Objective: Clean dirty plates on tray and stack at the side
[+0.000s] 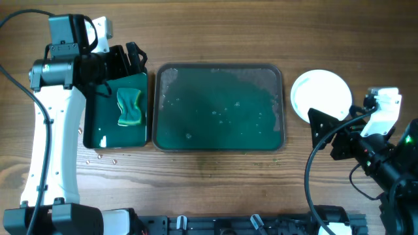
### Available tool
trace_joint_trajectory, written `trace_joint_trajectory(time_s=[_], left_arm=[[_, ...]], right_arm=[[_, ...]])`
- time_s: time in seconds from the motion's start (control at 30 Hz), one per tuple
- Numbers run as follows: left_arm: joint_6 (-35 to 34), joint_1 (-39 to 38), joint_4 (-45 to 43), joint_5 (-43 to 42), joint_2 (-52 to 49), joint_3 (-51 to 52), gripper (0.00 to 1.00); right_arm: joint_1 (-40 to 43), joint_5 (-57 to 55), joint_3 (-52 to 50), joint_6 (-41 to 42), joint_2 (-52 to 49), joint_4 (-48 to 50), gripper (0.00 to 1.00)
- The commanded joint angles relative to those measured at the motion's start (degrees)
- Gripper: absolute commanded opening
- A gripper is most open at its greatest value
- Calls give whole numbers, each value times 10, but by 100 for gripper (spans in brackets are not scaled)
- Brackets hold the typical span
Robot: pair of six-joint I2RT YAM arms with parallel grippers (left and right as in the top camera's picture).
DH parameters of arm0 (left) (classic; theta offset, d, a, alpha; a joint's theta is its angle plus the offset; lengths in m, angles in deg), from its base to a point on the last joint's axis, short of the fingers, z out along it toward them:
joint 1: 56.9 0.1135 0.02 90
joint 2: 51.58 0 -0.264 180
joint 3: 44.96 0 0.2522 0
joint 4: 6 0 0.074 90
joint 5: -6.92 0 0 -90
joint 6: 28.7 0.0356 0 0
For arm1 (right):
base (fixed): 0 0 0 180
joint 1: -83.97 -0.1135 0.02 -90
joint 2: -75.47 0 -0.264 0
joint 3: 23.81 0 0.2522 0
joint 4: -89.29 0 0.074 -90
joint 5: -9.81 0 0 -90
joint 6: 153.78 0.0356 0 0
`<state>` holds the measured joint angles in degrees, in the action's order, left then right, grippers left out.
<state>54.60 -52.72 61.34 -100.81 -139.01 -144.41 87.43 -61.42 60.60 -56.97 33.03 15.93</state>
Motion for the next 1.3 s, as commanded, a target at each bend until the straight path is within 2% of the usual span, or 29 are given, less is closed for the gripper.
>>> trace_joint_trajectory(time_s=[0.0, 0.23, 0.37, 0.5, 0.73, 0.87, 1.03, 1.27], left_arm=[[-1, 1, -1, -11, -4, -1, 100], [-1, 1, -1, -11, -4, -1, 100], [-1, 1, -1, -11, -4, -1, 100], [-1, 1, -1, -11, -4, -1, 100], [-1, 1, -1, -11, -4, -1, 100], [-1, 1, -1, -11, -4, -1, 100], [-1, 1, -1, -11, -4, -1, 100], [-1, 1, -1, -11, -4, -1, 100]], right_arm=[[-1, -35, 8, 7, 2, 2, 100], [-1, -33, -6, -3, 8, 50, 100], [-5, -33, -59, -34, 38, 123, 100], [-23, -33, -169, -49, 106, 238, 100], [-37, 14, -455, -51, 253, 500, 100], [-54, 19, -569, -51, 313, 594, 100], [-67, 16, -661, -51, 376, 656, 100], [-69, -20, -704, -49, 419, 646, 100]])
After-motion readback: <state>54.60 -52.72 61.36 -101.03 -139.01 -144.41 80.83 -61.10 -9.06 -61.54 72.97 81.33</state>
